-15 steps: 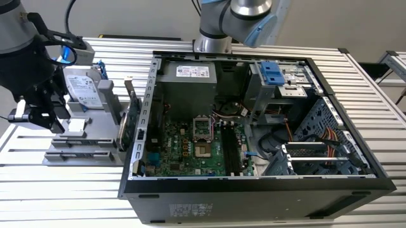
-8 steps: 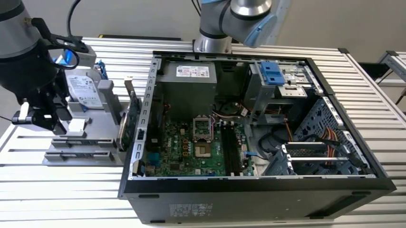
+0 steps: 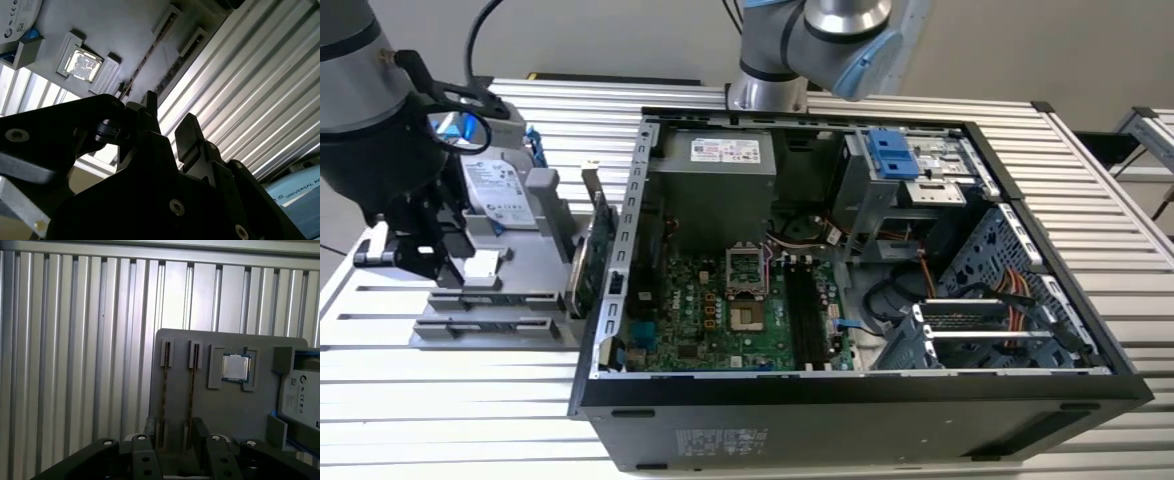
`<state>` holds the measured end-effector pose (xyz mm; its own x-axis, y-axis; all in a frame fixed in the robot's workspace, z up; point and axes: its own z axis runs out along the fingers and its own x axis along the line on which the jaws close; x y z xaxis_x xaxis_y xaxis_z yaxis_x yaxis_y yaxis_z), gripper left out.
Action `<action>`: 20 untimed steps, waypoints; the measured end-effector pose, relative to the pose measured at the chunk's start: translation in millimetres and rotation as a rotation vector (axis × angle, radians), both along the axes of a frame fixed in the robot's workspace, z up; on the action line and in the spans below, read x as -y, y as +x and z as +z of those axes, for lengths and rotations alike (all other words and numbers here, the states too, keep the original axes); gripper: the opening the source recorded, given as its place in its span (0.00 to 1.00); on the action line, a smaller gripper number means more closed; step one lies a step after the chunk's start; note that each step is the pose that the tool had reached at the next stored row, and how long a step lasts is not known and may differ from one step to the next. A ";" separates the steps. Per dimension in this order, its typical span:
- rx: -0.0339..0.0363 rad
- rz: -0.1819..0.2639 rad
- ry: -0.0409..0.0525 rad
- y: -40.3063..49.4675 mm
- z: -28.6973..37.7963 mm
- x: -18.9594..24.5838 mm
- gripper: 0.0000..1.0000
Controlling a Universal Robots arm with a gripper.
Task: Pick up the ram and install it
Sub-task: 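Pick up the ram and move it above insertion slot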
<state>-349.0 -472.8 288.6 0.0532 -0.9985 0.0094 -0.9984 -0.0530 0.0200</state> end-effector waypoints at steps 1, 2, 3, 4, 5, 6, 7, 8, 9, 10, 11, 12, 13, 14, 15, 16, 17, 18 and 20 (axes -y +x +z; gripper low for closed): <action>0.0000 0.000 0.0000 0.0 -1.1 0.0 1.00; 0.0000 0.000 0.0000 0.0 -2.2 0.0 1.00; 0.0000 0.000 0.0000 0.0 -3.3 0.0 1.00; 0.0000 0.000 0.0001 0.0 -4.4 0.0 1.00; -0.0001 0.000 0.0000 0.0 -5.4 0.0 1.00; 0.0000 0.000 0.0000 0.0 -6.4 0.0 1.00; -0.0001 0.000 0.0000 0.0 -7.5 0.0 1.00; -0.0001 0.000 0.0000 0.0 -8.6 0.0 1.00; -0.0001 0.000 0.0000 0.0 -9.6 0.0 1.00; -0.0001 0.000 0.0000 0.0 -10.7 0.0 1.00; -0.0001 0.000 0.0000 0.0 -11.7 0.0 1.00; -0.0002 0.000 -0.0001 0.0 -12.7 0.0 1.00; -0.0001 0.000 0.0000 0.0 -13.7 0.0 1.00; 0.0000 0.000 0.0000 0.0 -14.7 0.0 1.00; -0.0001 0.000 0.0000 0.0 -15.5 0.0 1.00; 0.0000 0.000 0.0001 0.0 -16.5 0.0 1.00; -0.0001 0.000 0.0000 0.0 -17.4 0.0 1.00; 0.0000 0.000 0.0000 0.0 -18.4 0.0 1.00; -0.0001 0.000 0.0001 0.0 -20.2 0.0 1.00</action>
